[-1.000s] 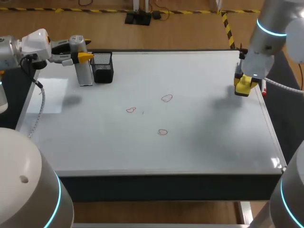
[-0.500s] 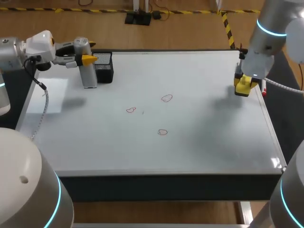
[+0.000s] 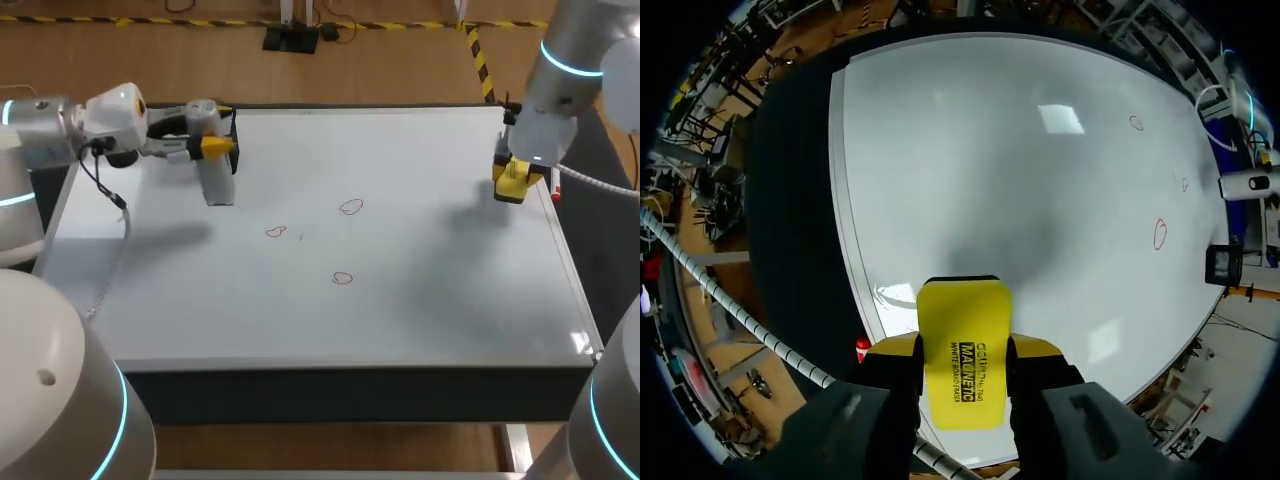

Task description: Pick up the inspection probe, press it on each red-marked spot on the whiteboard one by one, put down the probe, pick up the eraser, and wipe off all the red marks.

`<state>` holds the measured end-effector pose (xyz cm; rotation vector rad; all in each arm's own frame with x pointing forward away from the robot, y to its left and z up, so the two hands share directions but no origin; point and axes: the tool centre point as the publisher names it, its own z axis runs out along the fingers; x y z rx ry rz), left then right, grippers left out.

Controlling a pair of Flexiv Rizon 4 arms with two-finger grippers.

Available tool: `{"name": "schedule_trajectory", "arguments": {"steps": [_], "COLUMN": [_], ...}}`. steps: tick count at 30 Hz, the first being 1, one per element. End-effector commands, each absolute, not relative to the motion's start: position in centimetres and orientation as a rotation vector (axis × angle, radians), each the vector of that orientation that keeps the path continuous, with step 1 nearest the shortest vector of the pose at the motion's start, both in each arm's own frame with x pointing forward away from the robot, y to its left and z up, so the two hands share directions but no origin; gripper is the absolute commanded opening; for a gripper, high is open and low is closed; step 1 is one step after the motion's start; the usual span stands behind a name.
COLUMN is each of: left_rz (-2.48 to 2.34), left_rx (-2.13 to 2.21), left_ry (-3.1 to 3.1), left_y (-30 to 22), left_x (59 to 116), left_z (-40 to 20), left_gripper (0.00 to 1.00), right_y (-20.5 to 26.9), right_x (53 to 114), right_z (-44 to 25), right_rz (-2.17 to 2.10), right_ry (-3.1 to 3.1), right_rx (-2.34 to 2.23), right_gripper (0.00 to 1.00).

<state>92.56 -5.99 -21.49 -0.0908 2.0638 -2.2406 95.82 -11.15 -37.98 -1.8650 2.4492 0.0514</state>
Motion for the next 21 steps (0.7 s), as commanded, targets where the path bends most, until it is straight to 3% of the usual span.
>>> {"name": "schedule_trajectory", "arguments": {"steps": [1,21], "left_rz": [-2.255,-2.308], "left_rx": [-0.085,0.038], "left_ry": [2.066,2.097], "left_y": [-7.6,-12.2], "left_x": [92.1,90.8], "left_z": [-22.2,-24.2], "left_gripper": [0.00,0.00], "right_y": [-11.2,-11.2], "right_x": [95.8,95.8], "right_z": [-37.9,-37.9], "right_rz": [0.047,0.047], "right_ry": [2.449,2.449], "right_rx": [-1.868,-1.868], "right_gripper": [0.00,0.00]}}
